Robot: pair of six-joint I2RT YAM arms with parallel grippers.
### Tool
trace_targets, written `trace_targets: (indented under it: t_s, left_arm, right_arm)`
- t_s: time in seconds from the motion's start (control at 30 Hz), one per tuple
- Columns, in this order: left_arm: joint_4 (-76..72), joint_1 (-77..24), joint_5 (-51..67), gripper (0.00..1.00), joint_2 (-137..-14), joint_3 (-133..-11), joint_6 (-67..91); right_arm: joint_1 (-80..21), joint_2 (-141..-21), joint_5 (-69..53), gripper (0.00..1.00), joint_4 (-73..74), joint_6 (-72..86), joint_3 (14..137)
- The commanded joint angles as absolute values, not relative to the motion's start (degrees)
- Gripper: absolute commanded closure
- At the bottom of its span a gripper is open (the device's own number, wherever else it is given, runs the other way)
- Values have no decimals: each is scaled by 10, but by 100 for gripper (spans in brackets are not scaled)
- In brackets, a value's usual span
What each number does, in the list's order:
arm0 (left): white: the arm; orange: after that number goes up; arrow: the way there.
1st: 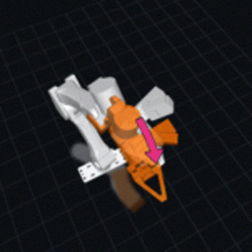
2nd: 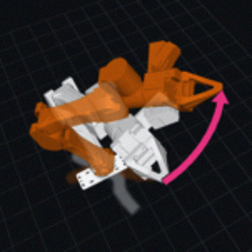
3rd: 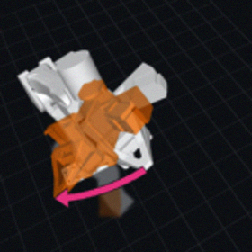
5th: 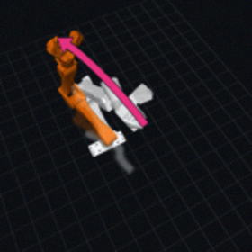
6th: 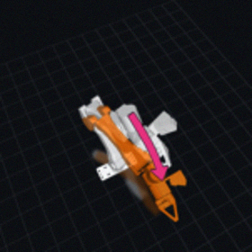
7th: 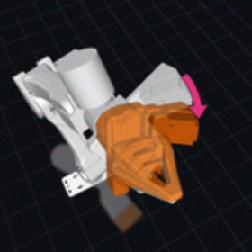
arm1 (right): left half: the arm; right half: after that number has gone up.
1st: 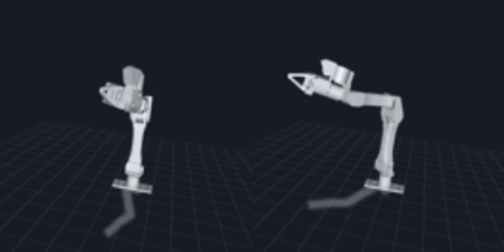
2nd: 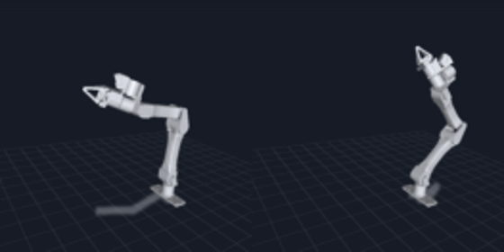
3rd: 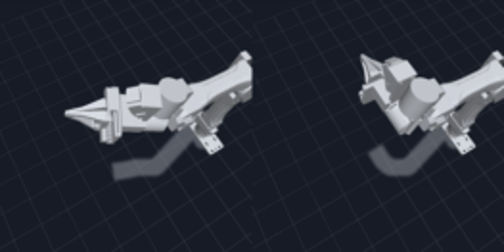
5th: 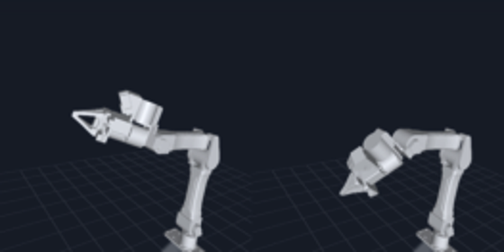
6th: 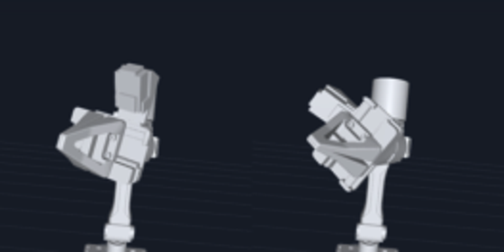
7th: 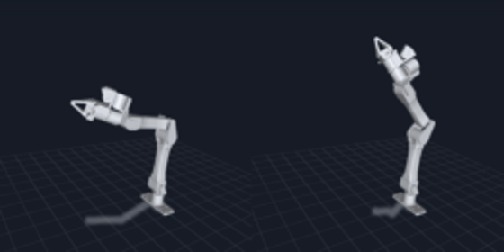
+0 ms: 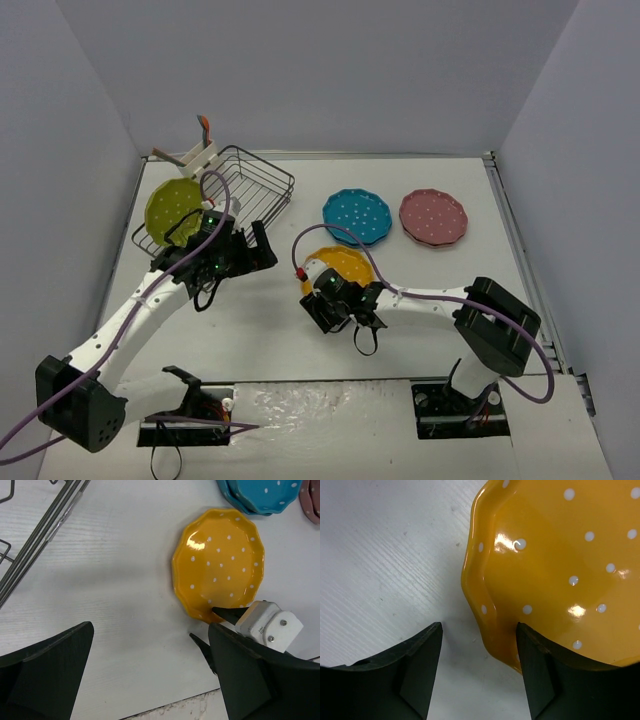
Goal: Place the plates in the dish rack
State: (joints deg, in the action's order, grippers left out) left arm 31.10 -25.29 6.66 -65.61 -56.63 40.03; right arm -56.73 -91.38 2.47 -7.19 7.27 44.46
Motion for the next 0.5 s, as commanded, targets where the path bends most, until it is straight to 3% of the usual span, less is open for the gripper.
trace_targets:
  t_s: [0.0, 0.27, 0.47]
  left_arm:
    - [266, -259, 53, 3, -664, -570, 433]
    - [228, -260, 65, 3, -686, -523, 469]
    - [204, -261, 93, 3, -720, -513, 489]
  right_arm:
    - [-572, -923, 46, 50, -95, 76, 466]
    - [-573, -923, 58, 73, -100, 85, 459]
    - [-574, -927, 56, 96, -112, 88, 457]
